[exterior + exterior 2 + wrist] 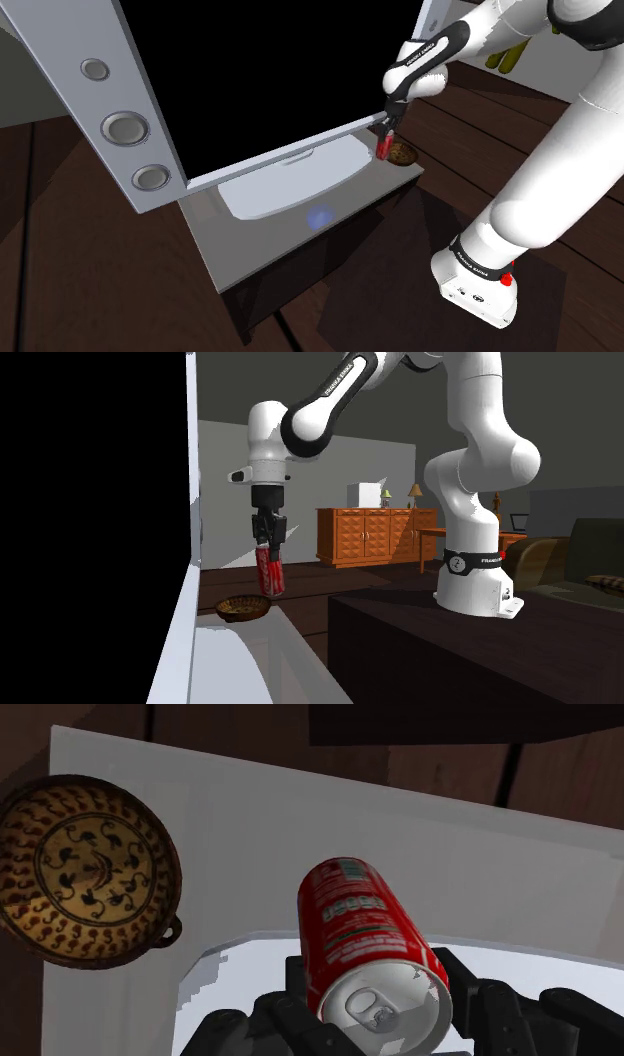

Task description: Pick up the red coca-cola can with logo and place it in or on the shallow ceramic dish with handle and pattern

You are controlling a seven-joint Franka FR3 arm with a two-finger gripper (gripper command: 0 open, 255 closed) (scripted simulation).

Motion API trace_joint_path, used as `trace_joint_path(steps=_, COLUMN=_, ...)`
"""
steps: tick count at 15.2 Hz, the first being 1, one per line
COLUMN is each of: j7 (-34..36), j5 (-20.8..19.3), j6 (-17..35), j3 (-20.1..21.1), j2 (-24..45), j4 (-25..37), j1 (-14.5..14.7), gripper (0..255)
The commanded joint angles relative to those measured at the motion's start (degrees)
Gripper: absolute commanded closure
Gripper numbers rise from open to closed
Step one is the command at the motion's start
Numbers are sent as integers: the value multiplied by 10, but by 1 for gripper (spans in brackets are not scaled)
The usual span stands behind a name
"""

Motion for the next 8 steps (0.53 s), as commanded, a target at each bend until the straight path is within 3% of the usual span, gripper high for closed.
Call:
trace_joint_path(steps=1, j7=-38, j5=14, j6=-8, j3=-11, j2=20, j4=27, j1=-16, gripper=255)
trace_joint_path(steps=8, j7=-154, j5=60, j6=-49, j3=-36, j2=90, j4=131, j1=-78, gripper=255)
